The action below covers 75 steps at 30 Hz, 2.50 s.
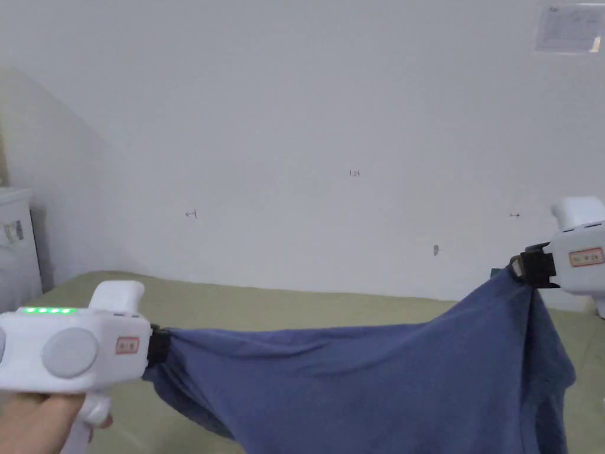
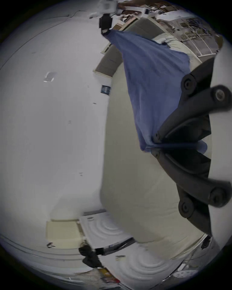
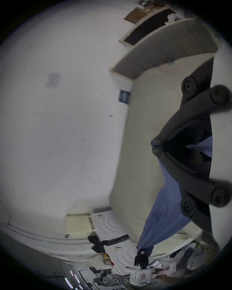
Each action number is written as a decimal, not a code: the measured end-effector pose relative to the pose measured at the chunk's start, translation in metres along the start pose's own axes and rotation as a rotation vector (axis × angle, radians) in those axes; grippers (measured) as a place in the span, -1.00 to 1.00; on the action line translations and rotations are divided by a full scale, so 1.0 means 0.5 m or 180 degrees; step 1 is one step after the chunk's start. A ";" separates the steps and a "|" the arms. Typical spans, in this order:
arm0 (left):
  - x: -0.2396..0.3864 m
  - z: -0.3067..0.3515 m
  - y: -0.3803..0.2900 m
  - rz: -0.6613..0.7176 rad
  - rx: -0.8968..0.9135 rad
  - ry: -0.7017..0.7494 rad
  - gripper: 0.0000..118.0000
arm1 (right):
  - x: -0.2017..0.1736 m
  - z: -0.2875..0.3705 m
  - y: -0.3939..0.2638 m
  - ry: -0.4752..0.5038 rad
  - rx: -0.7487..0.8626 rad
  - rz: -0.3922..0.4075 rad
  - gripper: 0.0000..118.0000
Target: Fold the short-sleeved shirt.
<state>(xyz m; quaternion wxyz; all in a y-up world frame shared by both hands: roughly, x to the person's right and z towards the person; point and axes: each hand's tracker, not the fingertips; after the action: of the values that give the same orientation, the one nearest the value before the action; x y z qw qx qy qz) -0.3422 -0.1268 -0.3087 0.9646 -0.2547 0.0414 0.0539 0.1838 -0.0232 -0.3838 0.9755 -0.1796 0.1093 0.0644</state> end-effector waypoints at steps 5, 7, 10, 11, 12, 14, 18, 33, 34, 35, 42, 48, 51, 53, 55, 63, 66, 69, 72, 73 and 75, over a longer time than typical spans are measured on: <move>0.040 0.034 0.156 -0.0086 0.0180 0.0143 -0.92 | 0.056 0.117 0.062 -0.0253 0.0360 -0.0241 -0.96; 0.059 0.048 0.200 -0.0177 0.0188 0.0180 -0.92 | 0.069 0.143 0.075 -0.0239 0.0385 -0.0237 -0.96; 0.077 0.066 0.252 -0.0160 0.0250 0.0205 -0.92 | 0.072 0.163 0.088 -0.0358 0.0498 -0.0206 -0.96; 0.082 0.071 0.263 -0.0192 0.0256 0.0272 -0.92 | 0.075 0.166 0.092 -0.0364 0.0542 -0.0256 -0.96; 0.086 0.075 0.271 -0.0235 0.0270 0.0317 -0.92 | 0.075 0.167 0.096 -0.0345 0.0584 -0.0306 -0.96; 0.092 0.084 0.284 -0.0274 0.0290 0.0390 -0.92 | 0.077 0.163 0.106 -0.0319 0.0634 -0.0372 -0.96; 0.093 0.089 0.312 -0.0255 0.0285 0.0488 -0.92 | 0.076 0.134 0.126 -0.0303 0.0649 -0.0432 -0.96; 0.134 -0.044 0.477 -0.0372 0.0416 0.0791 -0.92 | 0.094 -0.056 0.339 -0.0525 0.0719 -0.0337 -0.96; 0.138 -0.059 0.493 -0.0403 0.0439 0.0821 -0.92 | 0.096 -0.073 0.353 -0.0547 0.0733 -0.0304 -0.96; 0.141 -0.078 0.512 -0.0484 0.0445 0.0865 -0.92 | 0.097 -0.090 0.364 -0.0570 0.0738 -0.0295 -0.96; 0.147 -0.210 0.568 -0.0533 0.0507 0.0970 -0.92 | 0.104 -0.228 0.402 -0.0637 0.0698 -0.0230 -0.96; 0.136 -0.334 0.557 -0.0486 0.0529 0.1103 -0.92 | 0.116 -0.349 0.393 -0.0627 0.0695 -0.0317 -0.96; 0.125 -0.404 0.525 -0.0469 0.0481 0.1122 -0.92 | 0.112 -0.402 0.357 -0.0588 0.0605 -0.0308 -0.96; 0.119 -0.451 0.487 -0.0476 0.0423 0.1131 -0.92 | 0.107 -0.432 0.318 -0.0644 0.0570 -0.0277 -0.96; 0.114 -0.498 0.441 -0.0513 0.0276 0.1096 -0.92 | 0.109 -0.459 0.267 -0.0599 0.0493 -0.0384 -0.96; 0.095 -0.606 0.182 -0.0930 -0.0301 0.0870 -0.92 | 0.097 -0.528 -0.021 -0.0395 -0.0031 -0.0368 -0.96; 0.067 -0.608 0.090 -0.0731 -0.0468 0.0639 -0.92 | 0.091 -0.505 -0.143 -0.0341 -0.0255 -0.0471 -0.96; 0.048 -0.591 -0.004 -0.0756 -0.0670 0.0629 -0.92 | 0.071 -0.461 -0.252 -0.0254 -0.0408 -0.0498 -0.96; 0.029 -0.547 -0.103 -0.0711 -0.0788 0.0575 -0.92 | 0.051 -0.405 -0.354 -0.0191 -0.0632 -0.0594 -0.96; 0.024 -0.527 -0.137 -0.0733 -0.0883 0.0591 -0.92 | 0.045 -0.380 -0.387 -0.0130 -0.0687 -0.0575 -0.96; 0.005 -0.500 -0.193 -0.0775 -0.0929 0.0579 -0.92 | 0.031 -0.335 -0.439 -0.0071 -0.0777 -0.0596 -0.96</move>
<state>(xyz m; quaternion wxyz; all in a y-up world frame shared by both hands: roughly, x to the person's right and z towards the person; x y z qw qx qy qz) -0.3410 -0.3340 -0.4788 0.9091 -0.3988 0.0889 -0.0810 0.2030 -0.2862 -0.4662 0.9493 -0.3056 0.0726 -0.0121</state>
